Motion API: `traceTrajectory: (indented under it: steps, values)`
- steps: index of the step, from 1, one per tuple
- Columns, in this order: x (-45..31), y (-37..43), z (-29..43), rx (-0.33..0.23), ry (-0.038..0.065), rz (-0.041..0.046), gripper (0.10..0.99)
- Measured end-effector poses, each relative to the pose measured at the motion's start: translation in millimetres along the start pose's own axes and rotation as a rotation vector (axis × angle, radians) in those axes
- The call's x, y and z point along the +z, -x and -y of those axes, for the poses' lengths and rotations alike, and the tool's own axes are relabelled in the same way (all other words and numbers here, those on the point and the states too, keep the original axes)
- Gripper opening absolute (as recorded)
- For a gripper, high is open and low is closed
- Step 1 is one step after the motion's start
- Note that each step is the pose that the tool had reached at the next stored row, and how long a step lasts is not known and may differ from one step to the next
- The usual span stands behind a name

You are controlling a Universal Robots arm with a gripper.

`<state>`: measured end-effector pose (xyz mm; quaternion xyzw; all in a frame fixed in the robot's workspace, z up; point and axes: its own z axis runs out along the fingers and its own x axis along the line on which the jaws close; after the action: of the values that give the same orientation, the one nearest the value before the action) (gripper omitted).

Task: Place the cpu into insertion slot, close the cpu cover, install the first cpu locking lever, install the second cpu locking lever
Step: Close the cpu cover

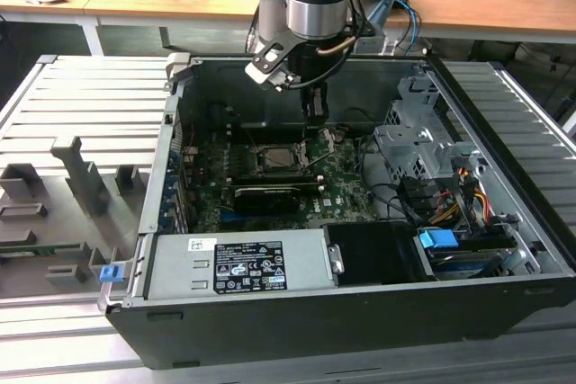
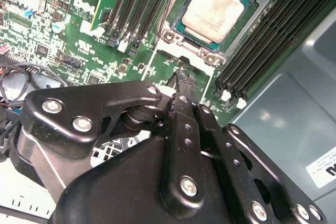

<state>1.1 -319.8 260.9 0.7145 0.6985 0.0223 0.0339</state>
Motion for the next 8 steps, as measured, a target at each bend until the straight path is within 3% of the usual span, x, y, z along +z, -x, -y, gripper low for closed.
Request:
traceTrajectory:
  steps: [8]
  values:
    - [1.0,-0.3,-12.5,0.000,0.000,0.0000,0.106]
